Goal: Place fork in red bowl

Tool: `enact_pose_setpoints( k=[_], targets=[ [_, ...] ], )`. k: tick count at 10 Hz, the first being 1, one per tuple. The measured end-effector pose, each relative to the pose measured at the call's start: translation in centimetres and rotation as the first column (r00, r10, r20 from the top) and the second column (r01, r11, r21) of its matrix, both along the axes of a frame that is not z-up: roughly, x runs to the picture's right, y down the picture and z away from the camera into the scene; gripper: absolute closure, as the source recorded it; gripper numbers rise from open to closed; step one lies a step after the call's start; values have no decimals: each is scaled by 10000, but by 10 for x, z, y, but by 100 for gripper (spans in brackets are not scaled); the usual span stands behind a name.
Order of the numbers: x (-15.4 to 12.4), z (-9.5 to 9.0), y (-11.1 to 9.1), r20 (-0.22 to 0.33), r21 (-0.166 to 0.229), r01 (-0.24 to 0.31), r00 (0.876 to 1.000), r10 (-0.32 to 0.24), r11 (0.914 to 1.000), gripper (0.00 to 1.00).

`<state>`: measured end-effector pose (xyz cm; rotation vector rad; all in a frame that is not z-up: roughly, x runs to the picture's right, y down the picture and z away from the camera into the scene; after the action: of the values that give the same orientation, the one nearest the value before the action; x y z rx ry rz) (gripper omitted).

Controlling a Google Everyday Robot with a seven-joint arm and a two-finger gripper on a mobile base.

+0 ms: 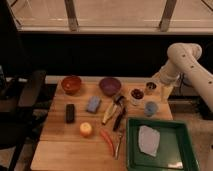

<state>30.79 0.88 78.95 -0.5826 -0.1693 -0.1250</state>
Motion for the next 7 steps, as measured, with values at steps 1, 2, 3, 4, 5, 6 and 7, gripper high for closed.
enact_pose_setpoints(
  k=[1, 2, 3, 4, 5, 6, 7],
  targets=[
    [0, 0, 0, 1, 0, 1, 10000, -1, 10000, 20],
    [0, 0, 0, 0, 0, 1, 10000, -1, 10000, 20],
    [0, 0, 0, 3, -5, 19, 10000, -19, 10000, 20],
    [0, 0, 1, 18, -13, 124, 9999, -124, 9999, 20],
    [-3, -1, 2, 98, 15, 305, 9995, -305, 9995, 20],
    [-13, -4, 5, 485, 169, 974, 9940, -981, 9951, 20],
    [-23, -6, 7, 753, 282, 1415, 9868, -1433, 9895, 20]
  ],
)
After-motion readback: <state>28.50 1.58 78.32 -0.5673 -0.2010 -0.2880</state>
